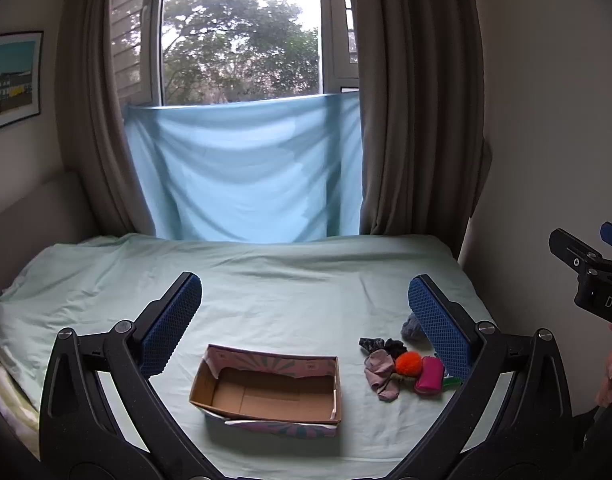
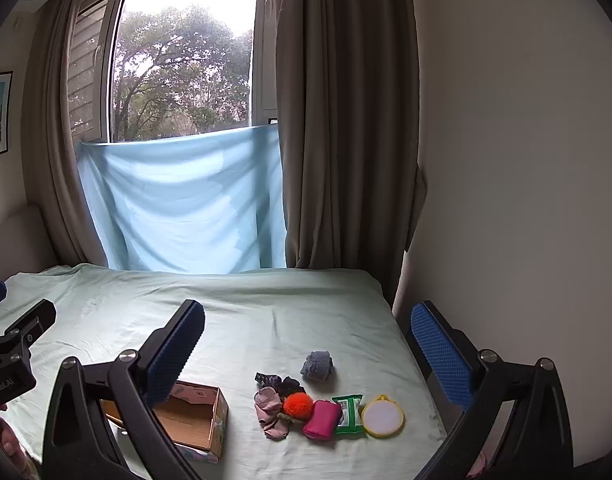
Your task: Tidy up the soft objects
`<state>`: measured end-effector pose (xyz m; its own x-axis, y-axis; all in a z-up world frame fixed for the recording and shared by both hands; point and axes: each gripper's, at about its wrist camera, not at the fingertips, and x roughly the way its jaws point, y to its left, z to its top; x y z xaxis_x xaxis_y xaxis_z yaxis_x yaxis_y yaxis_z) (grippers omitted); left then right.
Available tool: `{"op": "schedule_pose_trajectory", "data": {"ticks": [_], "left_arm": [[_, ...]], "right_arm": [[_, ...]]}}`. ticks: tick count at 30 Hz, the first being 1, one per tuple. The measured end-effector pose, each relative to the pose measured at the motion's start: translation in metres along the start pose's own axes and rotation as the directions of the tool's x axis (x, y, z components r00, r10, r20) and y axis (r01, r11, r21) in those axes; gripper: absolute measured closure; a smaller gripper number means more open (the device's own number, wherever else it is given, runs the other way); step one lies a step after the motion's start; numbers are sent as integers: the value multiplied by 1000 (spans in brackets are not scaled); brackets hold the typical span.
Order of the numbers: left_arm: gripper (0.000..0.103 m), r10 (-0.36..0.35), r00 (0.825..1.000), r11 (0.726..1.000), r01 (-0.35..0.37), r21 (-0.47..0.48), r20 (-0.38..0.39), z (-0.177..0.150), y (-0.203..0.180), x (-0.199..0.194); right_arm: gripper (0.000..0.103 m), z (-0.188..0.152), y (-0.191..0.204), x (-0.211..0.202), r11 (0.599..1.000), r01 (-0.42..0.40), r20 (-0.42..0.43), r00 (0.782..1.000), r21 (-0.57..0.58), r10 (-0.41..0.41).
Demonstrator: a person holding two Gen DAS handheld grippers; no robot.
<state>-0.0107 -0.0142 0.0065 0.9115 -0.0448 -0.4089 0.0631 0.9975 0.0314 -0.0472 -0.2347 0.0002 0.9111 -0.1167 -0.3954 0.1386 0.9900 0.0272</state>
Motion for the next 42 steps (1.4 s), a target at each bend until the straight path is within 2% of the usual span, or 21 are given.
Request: {"op": "schedule_pose_trajectory", "data": {"ticks": [42], "left_arm": [[1, 0, 1000, 1000, 0, -13, 10, 0, 4, 1]], "right_arm": [[0, 0, 9, 9, 1000, -16, 4, 1000, -5, 16]]}}
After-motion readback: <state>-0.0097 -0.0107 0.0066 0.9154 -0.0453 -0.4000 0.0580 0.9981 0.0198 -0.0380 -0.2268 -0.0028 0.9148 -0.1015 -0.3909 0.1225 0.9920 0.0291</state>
